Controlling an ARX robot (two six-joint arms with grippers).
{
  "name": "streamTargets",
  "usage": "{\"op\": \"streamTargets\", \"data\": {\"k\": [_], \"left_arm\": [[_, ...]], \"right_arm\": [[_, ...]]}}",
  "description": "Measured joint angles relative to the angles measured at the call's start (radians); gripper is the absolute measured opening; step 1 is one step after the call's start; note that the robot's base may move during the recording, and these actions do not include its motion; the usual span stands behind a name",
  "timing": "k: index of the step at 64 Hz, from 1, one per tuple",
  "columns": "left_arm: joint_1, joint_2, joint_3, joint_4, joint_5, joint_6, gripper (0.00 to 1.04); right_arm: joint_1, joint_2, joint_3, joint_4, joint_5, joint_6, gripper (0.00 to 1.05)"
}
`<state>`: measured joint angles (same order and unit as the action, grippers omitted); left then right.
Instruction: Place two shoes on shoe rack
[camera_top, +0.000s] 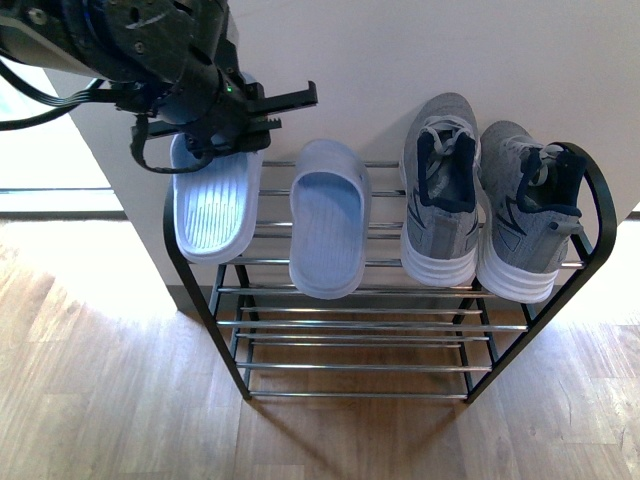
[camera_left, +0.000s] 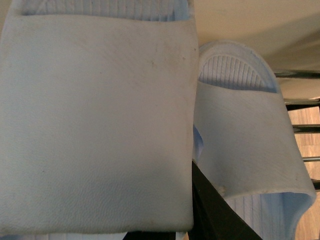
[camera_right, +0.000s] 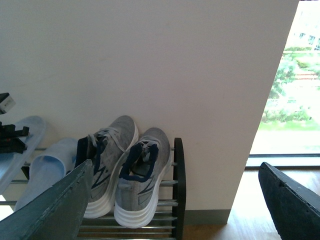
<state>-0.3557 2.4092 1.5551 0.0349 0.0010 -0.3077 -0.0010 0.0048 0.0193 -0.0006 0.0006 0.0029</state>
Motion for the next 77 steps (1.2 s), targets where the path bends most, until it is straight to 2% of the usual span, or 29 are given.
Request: {"op": "streamTargets", "data": {"k": [20, 29, 34, 40, 47, 64, 68, 77], "left_arm": [[-0.019, 0.058, 0.050, -0.037, 0.084, 0.025, 0.02], [-0.037, 0.058, 0.059, -0.062, 0.070, 0.034, 0.03], [-0.040, 0.058, 0.059, -0.062, 0.074, 0.044, 0.13], [-0.040, 0.058, 0.057, -0.057, 0.049, 0.048, 0.35], [-0.034, 0.035, 0.027, -0.024, 0.022, 0.028, 0.52], [-0.030, -0.188, -0.164, 0.093, -0.136, -0.036, 0.96], [-0.028, -0.267, -0.231, 0.115, -0.188, -0.039, 0.95], [-0.006, -0.508, -0.473, 0.177, -0.371, -0.064, 0.95]], "right_arm": [[0.000, 0.000, 0.000, 0.000, 0.000, 0.000, 0.96], [0.000, 0.000, 0.000, 0.000, 0.000, 0.000, 0.96], [0.000, 0.000, 0.000, 0.000, 0.000, 0.000, 0.96], [0.000, 0.000, 0.000, 0.000, 0.000, 0.000, 0.96], [0.000, 0.000, 0.000, 0.000, 0.000, 0.000, 0.96], [0.000, 0.000, 0.000, 0.000, 0.000, 0.000, 0.96], [0.000, 0.000, 0.000, 0.000, 0.000, 0.000, 0.96], [0.000, 0.000, 0.000, 0.000, 0.000, 0.000, 0.96]]}}
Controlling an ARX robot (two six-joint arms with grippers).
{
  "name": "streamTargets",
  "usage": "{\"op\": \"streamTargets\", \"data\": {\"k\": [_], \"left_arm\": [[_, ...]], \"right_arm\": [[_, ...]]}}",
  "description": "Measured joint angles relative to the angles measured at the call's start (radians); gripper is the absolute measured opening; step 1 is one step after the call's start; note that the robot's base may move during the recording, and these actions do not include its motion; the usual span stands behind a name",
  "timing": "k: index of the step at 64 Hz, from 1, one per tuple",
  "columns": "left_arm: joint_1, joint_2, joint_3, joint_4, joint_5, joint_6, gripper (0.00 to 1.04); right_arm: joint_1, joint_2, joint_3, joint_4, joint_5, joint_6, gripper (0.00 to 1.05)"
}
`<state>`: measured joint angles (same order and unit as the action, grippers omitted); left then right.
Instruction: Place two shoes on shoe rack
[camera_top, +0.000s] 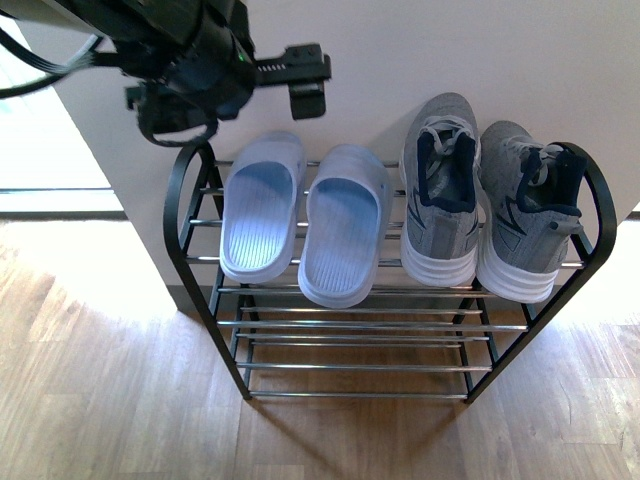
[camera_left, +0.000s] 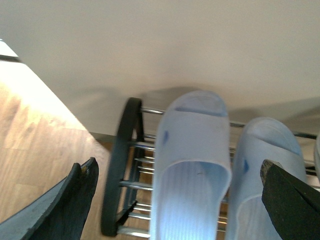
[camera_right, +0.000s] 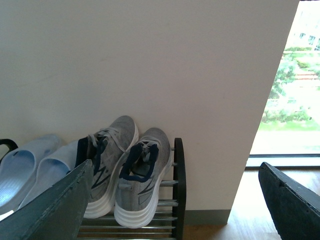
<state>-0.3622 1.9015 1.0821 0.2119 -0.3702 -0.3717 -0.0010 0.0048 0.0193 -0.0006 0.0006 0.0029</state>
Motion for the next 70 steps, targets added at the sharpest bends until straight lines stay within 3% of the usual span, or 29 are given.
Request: {"op": "streamTargets", "data": {"k": [8, 23, 34, 36, 39, 45, 50, 70], "left_arm": [[0.023, -0.203, -0.181, -0.005, -0.130, -0.026, 0.95], [0.042, -0.743, -0.486, -0.173, -0.420, -0.128, 0.95], [0.038, -0.877, -0.526, -0.218, -0.441, -0.169, 0.95], [0.042, -0.880, -0.535, -0.200, -0.414, -0.152, 0.95], [0.082, -0.900, -0.615, 0.004, -0.208, -0.065, 0.86], [0.141, -0.958, -0.785, 0.359, 0.112, 0.190, 0.66], [0.165, -1.006, -0.829, 0.422, 0.184, 0.275, 0.54], [0.245, -1.163, -0.950, 0.388, 0.260, 0.353, 0.02]], "right_arm": [[0.000, 0.000, 0.000, 0.000, 0.000, 0.000, 0.96], [0.000, 0.000, 0.000, 0.000, 0.000, 0.000, 0.96], [0.000, 0.000, 0.000, 0.000, 0.000, 0.000, 0.96], [0.000, 0.000, 0.000, 0.000, 0.000, 0.000, 0.96], [0.000, 0.000, 0.000, 0.000, 0.000, 0.000, 0.96], [0.000, 0.000, 0.000, 0.000, 0.001, 0.000, 0.96], [0.000, 0.000, 0.000, 0.000, 0.000, 0.000, 0.96], [0.000, 0.000, 0.000, 0.000, 0.000, 0.000, 0.96]]}}
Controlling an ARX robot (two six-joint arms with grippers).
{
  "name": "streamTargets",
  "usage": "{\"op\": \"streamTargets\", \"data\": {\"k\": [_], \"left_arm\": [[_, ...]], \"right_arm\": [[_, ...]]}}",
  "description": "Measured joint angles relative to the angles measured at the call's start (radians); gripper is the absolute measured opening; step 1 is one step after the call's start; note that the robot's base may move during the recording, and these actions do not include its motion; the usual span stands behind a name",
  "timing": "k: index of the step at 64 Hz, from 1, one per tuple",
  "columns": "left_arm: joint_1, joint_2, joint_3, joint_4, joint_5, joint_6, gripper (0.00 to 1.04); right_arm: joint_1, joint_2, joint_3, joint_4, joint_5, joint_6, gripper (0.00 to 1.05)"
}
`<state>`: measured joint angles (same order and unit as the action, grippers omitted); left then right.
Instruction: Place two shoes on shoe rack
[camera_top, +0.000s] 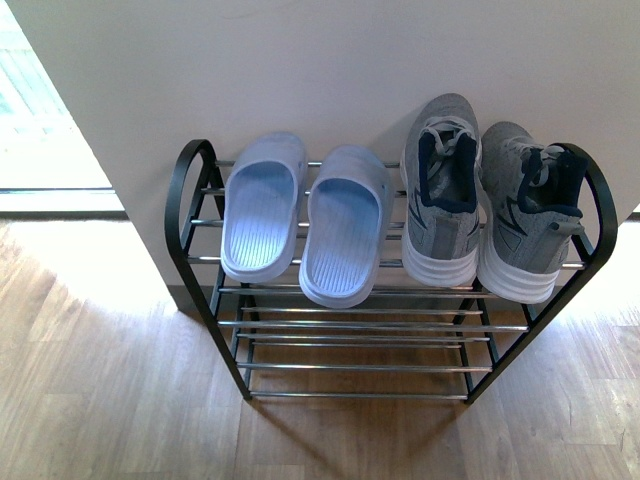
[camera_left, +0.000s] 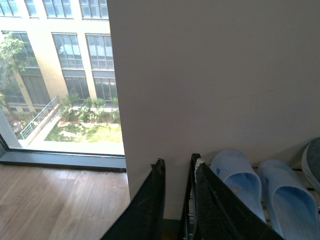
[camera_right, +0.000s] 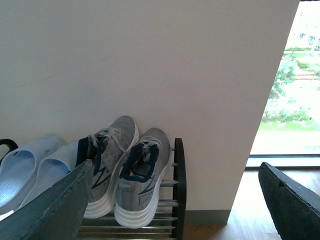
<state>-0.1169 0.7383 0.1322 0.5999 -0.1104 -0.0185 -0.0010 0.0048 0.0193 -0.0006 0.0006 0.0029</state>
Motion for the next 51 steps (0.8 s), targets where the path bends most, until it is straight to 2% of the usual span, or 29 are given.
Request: {"op": "streamTargets", "data": {"k": [7, 11, 18, 51], "left_arm": [[0.023, -0.054, -0.024, -0.029, 0.022, 0.004, 0.01], [0.075, -0.089, -0.039, -0.049, 0.095, 0.007, 0.01], [0.112, -0.136, -0.056, -0.077, 0.101, 0.007, 0.01], [0.113, -0.340, -0.119, -0.202, 0.110, 0.008, 0.01]], "right_arm": [[0.000, 0.000, 0.000, 0.000, 0.000, 0.000, 0.96], [0.000, 0.000, 0.000, 0.000, 0.000, 0.000, 0.96], [0.000, 0.000, 0.000, 0.000, 0.000, 0.000, 0.96], [0.000, 0.000, 0.000, 0.000, 0.000, 0.000, 0.96]]}}
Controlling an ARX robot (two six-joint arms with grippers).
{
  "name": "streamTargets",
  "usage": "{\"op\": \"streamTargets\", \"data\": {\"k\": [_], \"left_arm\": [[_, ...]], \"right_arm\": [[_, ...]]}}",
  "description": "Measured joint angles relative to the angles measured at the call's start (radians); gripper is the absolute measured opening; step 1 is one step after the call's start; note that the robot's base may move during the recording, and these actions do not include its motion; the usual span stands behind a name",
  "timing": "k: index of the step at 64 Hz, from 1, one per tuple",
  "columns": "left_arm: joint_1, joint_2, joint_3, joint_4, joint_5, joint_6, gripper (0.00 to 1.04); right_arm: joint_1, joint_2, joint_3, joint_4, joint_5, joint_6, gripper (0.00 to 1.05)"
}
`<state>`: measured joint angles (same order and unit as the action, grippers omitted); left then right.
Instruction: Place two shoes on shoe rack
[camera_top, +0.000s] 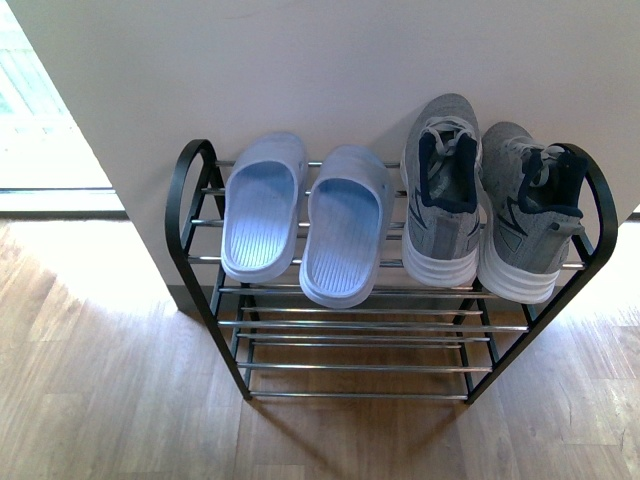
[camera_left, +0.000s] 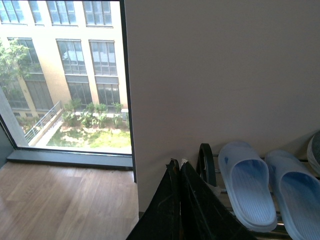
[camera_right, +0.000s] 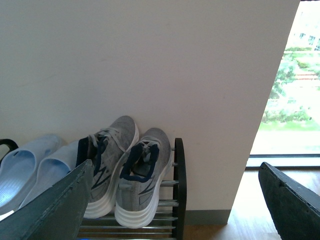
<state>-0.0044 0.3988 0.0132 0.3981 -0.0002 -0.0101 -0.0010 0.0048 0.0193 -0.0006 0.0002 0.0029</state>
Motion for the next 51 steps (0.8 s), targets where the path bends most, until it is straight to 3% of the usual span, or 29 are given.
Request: {"op": "streamTargets", "data": {"k": [44, 47, 51], "left_arm": [[0.000, -0.227, 0.000, -0.225, 0.000, 0.000, 0.01], [0.000, -0.322, 0.000, -0.355, 0.000, 0.000, 0.01], [0.000, -0.379, 0.000, -0.391, 0.000, 0.000, 0.01]], "right_arm": [[0.000, 0.000, 0.000, 0.000, 0.000, 0.000, 0.96], [0.000, 0.000, 0.000, 0.000, 0.000, 0.000, 0.96], [0.000, 0.000, 0.000, 0.000, 0.000, 0.000, 0.96]]}}
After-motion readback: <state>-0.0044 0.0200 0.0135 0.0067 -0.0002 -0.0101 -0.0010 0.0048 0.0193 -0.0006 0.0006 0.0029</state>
